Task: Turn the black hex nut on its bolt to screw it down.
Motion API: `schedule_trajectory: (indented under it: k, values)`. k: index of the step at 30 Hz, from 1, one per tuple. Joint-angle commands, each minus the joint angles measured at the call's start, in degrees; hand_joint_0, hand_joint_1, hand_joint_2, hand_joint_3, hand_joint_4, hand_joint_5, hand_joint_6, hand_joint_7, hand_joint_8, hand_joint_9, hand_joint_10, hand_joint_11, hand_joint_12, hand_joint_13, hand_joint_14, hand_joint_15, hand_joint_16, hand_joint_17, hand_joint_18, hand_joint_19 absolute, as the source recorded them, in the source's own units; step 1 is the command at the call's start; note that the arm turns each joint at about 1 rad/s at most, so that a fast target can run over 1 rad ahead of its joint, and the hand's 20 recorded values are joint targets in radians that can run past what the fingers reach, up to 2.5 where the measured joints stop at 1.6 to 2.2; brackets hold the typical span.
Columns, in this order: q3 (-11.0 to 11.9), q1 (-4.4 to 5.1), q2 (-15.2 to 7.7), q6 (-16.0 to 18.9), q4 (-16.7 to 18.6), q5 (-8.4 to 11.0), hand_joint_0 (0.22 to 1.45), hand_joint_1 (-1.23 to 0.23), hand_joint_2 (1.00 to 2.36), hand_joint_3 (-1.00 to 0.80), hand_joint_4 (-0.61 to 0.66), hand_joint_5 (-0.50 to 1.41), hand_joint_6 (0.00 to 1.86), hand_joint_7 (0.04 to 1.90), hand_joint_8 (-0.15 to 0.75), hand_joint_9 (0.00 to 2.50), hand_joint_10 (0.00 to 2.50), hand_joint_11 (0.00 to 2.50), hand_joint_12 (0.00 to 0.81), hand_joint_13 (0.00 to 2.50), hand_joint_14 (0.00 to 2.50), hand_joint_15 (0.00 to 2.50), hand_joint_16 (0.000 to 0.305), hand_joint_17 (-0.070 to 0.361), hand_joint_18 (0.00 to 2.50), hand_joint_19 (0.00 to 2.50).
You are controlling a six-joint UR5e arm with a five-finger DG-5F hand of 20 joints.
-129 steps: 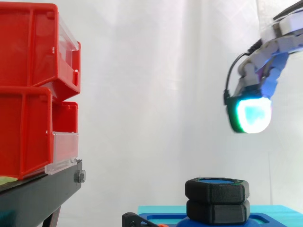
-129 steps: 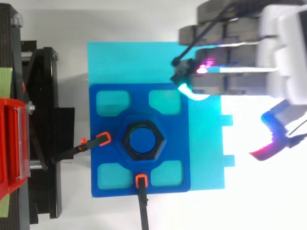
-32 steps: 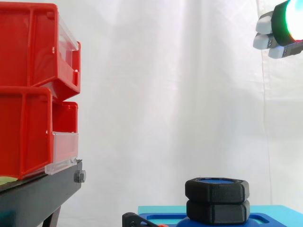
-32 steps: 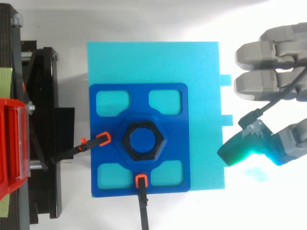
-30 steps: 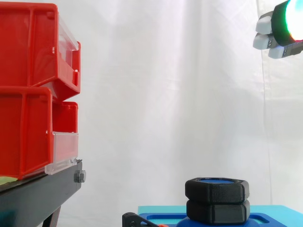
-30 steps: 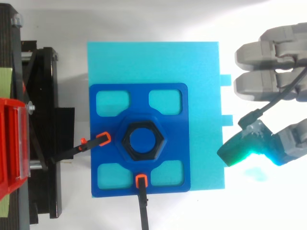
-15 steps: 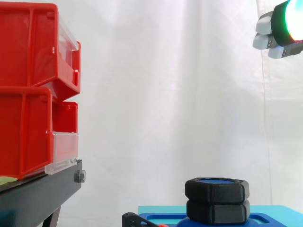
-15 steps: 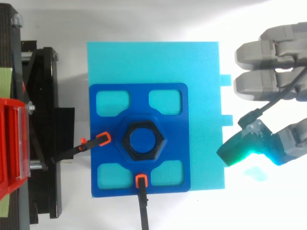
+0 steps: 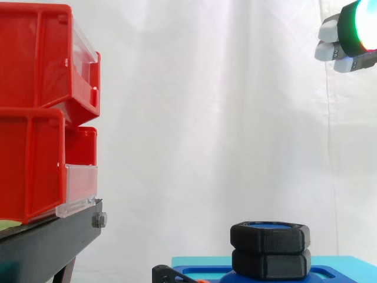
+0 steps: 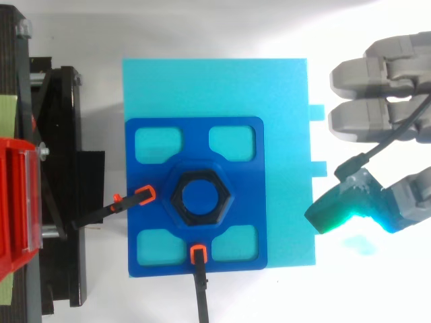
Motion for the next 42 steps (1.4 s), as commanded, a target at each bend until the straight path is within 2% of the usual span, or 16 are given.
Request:
schedule_trajectory:
  k: [1, 5, 8, 12, 14, 18, 21, 24, 27, 42]
  values:
    - [-0.1, 0.02, -0.1, 0.0, 0.0, 0.0, 0.43, -0.16, 1.0, -0.5, 0.03, -0.3, 0.5, 0.53, 0.159, 0.0, 0.0, 0.0, 0.349, 0.0, 0.0, 0.0, 0.06, 0.135, 0.0, 0.1]
    - [0.0, 0.02, 0.0, 0.0, 0.0, 0.0, 0.43, -0.17, 1.0, -0.5, 0.04, -0.3, 0.5, 0.58, 0.16, 0.0, 0.0, 0.0, 0.346, 0.0, 0.0, 0.0, 0.06, 0.134, 0.0, 0.1]
    - [-0.1, 0.02, -0.1, 0.0, 0.0, 0.0, 0.43, -0.18, 1.0, -0.5, 0.04, -0.3, 0.5, 0.52, 0.163, 0.0, 0.0, 0.0, 0.346, 0.0, 0.0, 0.0, 0.059, 0.133, 0.0, 0.09]
    - [-0.1, 0.02, -0.1, 0.0, 0.0, 0.0, 0.44, -0.22, 1.0, -0.5, 0.04, -0.3, 0.5, 0.56, 0.165, 0.0, 0.0, 0.0, 0.345, 0.0, 0.0, 0.0, 0.059, 0.132, 0.0, 0.09]
    - [0.0, 0.02, 0.0, 0.0, 0.0, 0.0, 0.44, -0.24, 1.0, -0.5, 0.04, -0.3, 0.5, 0.5, 0.173, 0.0, 0.0, 0.0, 0.345, 0.0, 0.0, 0.0, 0.059, 0.132, 0.0, 0.09]
    - [-0.1, 0.02, -0.1, 0.0, 0.0, 0.0, 0.44, -0.25, 1.0, -0.5, 0.04, -0.3, 0.5, 0.57, 0.17, 0.0, 0.0, 0.0, 0.343, 0.0, 0.0, 0.0, 0.058, 0.131, 0.0, 0.09]
    - [-0.1, 0.02, 0.0, 0.0, 0.0, 0.0, 0.44, -0.26, 1.0, -0.5, 0.04, -0.3, 0.5, 0.5, 0.176, 0.0, 0.0, 0.0, 0.346, 0.0, 0.0, 0.0, 0.058, 0.131, 0.0, 0.09]
    - [-0.1, 0.02, 0.0, 0.0, 0.0, 0.0, 0.44, -0.29, 1.0, -0.5, 0.05, -0.3, 0.5, 0.56, 0.174, 0.0, 0.0, 0.0, 0.343, 0.0, 0.0, 0.0, 0.058, 0.13, 0.0, 0.1]
    - [0.0, 0.02, 0.0, 0.0, 0.0, 0.0, 0.44, -0.36, 1.0, -0.5, 0.05, -0.28, 0.5, 0.5, 0.189, 0.0, 0.0, 0.0, 0.347, 0.07, 0.0, 0.0, 0.057, 0.128, 0.01, 0.04]
    - [-0.1, 0.11, -0.1, 0.0, 0.0, 0.0, 0.44, -0.39, 1.0, -0.5, 0.05, -0.28, 0.5, 0.5, 0.188, 0.0, 0.0, 0.0, 0.343, 0.1, 0.0, 0.0, 0.055, 0.124, 0.08, 0.06]
